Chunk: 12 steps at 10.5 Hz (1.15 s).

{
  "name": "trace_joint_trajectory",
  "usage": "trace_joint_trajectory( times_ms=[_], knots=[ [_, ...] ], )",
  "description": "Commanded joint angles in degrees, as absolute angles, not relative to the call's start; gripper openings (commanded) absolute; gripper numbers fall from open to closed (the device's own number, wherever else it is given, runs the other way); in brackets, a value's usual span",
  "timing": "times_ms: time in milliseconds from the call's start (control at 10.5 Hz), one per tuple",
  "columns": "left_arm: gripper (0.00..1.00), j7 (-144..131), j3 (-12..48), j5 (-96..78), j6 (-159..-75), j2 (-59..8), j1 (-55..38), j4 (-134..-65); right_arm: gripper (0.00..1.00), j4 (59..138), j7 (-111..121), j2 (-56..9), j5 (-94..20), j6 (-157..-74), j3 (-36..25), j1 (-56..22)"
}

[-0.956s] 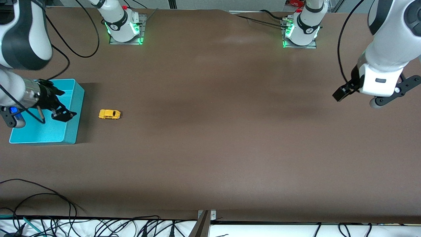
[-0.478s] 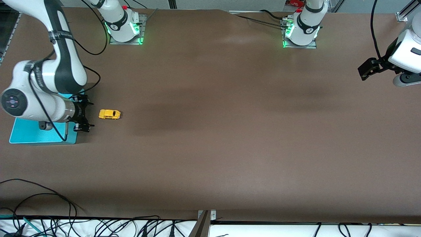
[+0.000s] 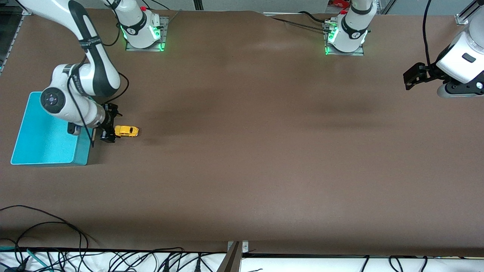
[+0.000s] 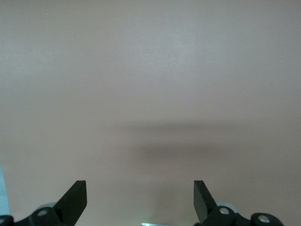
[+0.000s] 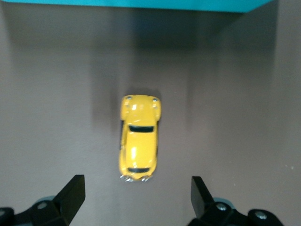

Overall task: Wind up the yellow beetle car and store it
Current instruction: 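Lower the right gripper onto the car and grasp it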

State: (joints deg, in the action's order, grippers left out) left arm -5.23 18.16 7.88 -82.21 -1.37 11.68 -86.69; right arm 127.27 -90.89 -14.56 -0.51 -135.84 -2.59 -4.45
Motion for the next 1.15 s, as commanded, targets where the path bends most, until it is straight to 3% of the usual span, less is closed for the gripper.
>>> trace_joint_trajectory(
  times_ms=[0,191,478,765,956,1051],
  knots=[
    [1.00,-2.99,17.67,6.24,-81.65,-1.41,12.22,-86.04,1.00,132.36,-92.11,-13.70,-0.88,-142.71,-2.81,-4.57],
    [1.00,-2.73,16.53,6.15,-81.56,-1.32,12.30,-86.04,1.00,135.07,-92.11,-15.28,-0.88,-149.47,-2.90,-4.48],
    [1.00,-2.73,16.35,4.76,-81.56,-1.32,12.30,-85.96,1.00,135.79,-92.11,-17.30,-0.88,-152.74,-2.90,-4.48],
    [1.00,-2.29,6.38,3.60,-81.39,-0.88,6.36,-86.04,1.00,135.62,-91.76,-21.44,-0.35,-158.81,-3.60,-4.39],
    [1.00,0.09,2.29,2.38,-81.39,-0.62,4.57,-86.04,0.35,135.62,-91.67,-21.45,-0.18,-158.56,-3.78,-4.57],
    [1.00,-0.17,2.20,2.29,-81.39,-0.53,4.66,-86.04,0.18,135.53,-91.58,-21.10,-0.18,-158.47,-3.87,-4.66]
  ],
)
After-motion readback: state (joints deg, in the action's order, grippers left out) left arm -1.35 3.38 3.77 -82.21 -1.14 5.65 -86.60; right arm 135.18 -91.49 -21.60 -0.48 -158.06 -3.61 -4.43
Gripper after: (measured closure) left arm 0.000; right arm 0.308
